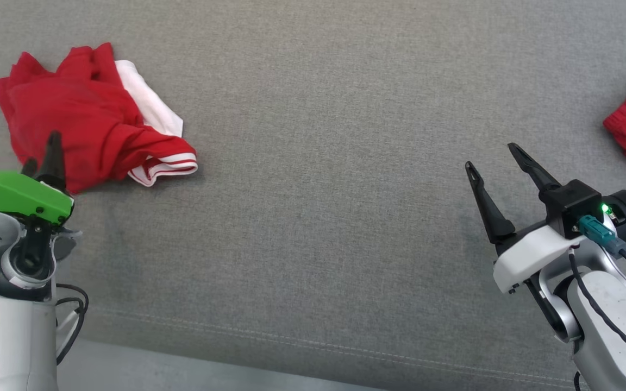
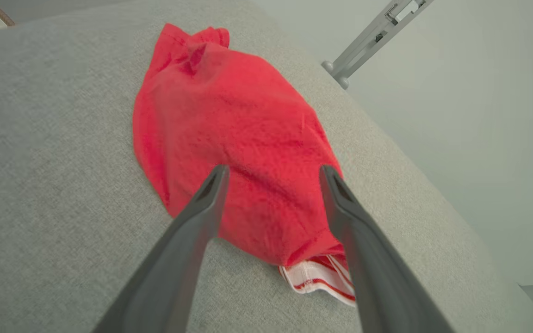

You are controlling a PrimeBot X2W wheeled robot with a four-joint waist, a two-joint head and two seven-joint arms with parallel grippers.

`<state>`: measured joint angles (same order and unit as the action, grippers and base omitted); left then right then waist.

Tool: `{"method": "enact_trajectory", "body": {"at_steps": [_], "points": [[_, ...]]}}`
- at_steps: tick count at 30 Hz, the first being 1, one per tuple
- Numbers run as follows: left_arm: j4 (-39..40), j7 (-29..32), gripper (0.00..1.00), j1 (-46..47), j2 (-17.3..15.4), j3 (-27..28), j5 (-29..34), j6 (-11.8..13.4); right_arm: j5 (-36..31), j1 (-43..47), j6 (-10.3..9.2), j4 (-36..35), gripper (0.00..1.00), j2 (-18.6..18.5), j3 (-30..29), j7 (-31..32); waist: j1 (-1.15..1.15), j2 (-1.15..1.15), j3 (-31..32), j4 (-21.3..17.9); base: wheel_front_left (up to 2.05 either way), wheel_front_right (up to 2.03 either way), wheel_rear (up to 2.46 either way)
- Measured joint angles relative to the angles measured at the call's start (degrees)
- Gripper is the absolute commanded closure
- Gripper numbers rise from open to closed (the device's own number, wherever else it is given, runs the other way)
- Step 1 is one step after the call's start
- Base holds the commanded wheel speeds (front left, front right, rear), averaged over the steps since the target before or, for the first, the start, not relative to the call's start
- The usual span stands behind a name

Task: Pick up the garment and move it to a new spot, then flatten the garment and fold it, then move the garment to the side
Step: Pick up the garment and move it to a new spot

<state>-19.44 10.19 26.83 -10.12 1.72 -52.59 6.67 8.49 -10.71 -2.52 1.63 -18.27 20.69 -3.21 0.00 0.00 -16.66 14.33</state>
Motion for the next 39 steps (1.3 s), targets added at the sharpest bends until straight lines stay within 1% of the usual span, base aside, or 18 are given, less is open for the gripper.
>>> {"method": "enact_trajectory", "body": {"at_steps": [4, 8, 12, 19, 20, 21, 22, 23, 24, 31, 32, 35, 37, 39], "points": [[-6.14, 2.55, 0.0, 1.71, 0.25, -0.08, 0.44, 0.31, 0.0, 0.02, 0.2, -0.16, 0.0, -0.3, 0.08, 0.69, 0.0, 0.0, -0.42, -1.49, 0.0, 0.0, 0.0], [-11.12, 3.78, 0.0, 3.39, 0.2, 0.24, 1.31, 0.46, 0.0, 0.05, 0.48, -0.77, 0.0, -0.31, 0.45, 0.87, 0.0, 0.0, -0.41, -2.78, 0.0, 0.0, 0.0], [-14.4, 4.16, 0.0, 5.32, 0.36, 2.22, 1.05, 0.46, 0.01, 0.11, 0.93, -1.63, 0.0, -0.31, 0.9, 1.65, 0.0, 0.0, -0.22, -4.03, 0.0, 0.0, 0.0], [-19.22, 4.19, 0.0, 9.17, 0.4, 3.61, 1.47, 0.46, 0.01, 0.71, 0.86, -3.5, 0.0, -0.89, 0.46, 2.6, 0.0, 0.0, -0.92, -5.76, 0.0, 0.0, 0.0], [-20.01, 4.21, 0.19, 9.62, 0.47, 3.61, 1.56, 0.46, 0.01, 0.72, 0.85, -3.67, 0.0, -1.0, 0.42, 2.6, 0.0, 0.0, -1.13, -5.92, 0.0, 0.0, 0.0], [-20.82, 4.21, 0.57, 9.87, 0.58, 3.6, 1.85, 0.46, 0.01, 0.72, 0.85, -3.89, 0.0, -1.1, 0.36, 2.69, 0.0, 0.0, -1.33, -6.07, 0.0, 0.0, 0.0], [-21.46, 4.21, 0.66, 9.95, 0.83, 3.75, 2.1, 0.46, 0.01, 0.74, 0.85, -4.13, 0.0, -1.22, 0.25, 2.87, 0.0, 0.0, -1.53, -6.2, 0.0, 0.0, 0.0], [-22.21, 4.01, 0.78, 10.0, 1.22, 3.93, 2.3, 0.46, 0.01, 0.75, 0.83, -4.24, 0.0, -1.3, 0.14, 2.87, 0.0, 0.0, -1.71, -6.34, 0.0, 0.0, 0.0], [-22.82, 3.83, 1.0, 10.12, 1.69, 3.86, 2.52, 0.47, 0.01, 0.8, 0.62, -4.34, 0.0, -1.38, -0.05, 2.89, 0.0, 0.0, -1.86, -6.44, 0.0, 0.0, 0.0], [-23.18, 3.05, 1.0, 13.79, 4.21, 2.11, 2.5, 0.27, 0.03, 0.91, 0.33, -5.01, 0.0, -1.66, -0.47, 3.1, 0.0, 0.0, -2.15, -6.63, 0.0, 0.0, 0.0], [-22.74, 2.77, 1.0, 15.47, 5.98, 1.71, 2.3, -0.88, 0.11, 0.93, 0.32, -4.99, 0.0, -1.51, -0.47, 3.09, 0.0, 0.0, -1.98, -6.63, 0.0, 0.0, 0.0], [-22.01, 2.52, 1.0, 17.46, 8.36, -0.63, 2.31, -3.23, 0.25, 0.93, 0.32, -4.99, 0.0, -0.73, -0.15, 3.01, 0.0, 0.0, -1.69, -6.79, 0.0, 0.0, 0.0], [-21.56, 2.52, 1.0, 18.08, 9.43, -2.35, 2.31, -4.67, 0.42, 0.92, 0.32, -4.99, 0.0, -0.02, 0.19, 2.88, 0.0, 0.0, -1.53, -7.04, 0.0, 0.0, 0.0], [-21.41, 2.54, 1.0, 18.13, 9.79, -4.55, 2.34, -6.19, 0.73, 0.9, 0.33, -4.9, 0.0, 0.74, 0.51, 2.4, 0.0, 0.0, -1.35, -7.42, 0.0, 0.0, 0.0]]}}
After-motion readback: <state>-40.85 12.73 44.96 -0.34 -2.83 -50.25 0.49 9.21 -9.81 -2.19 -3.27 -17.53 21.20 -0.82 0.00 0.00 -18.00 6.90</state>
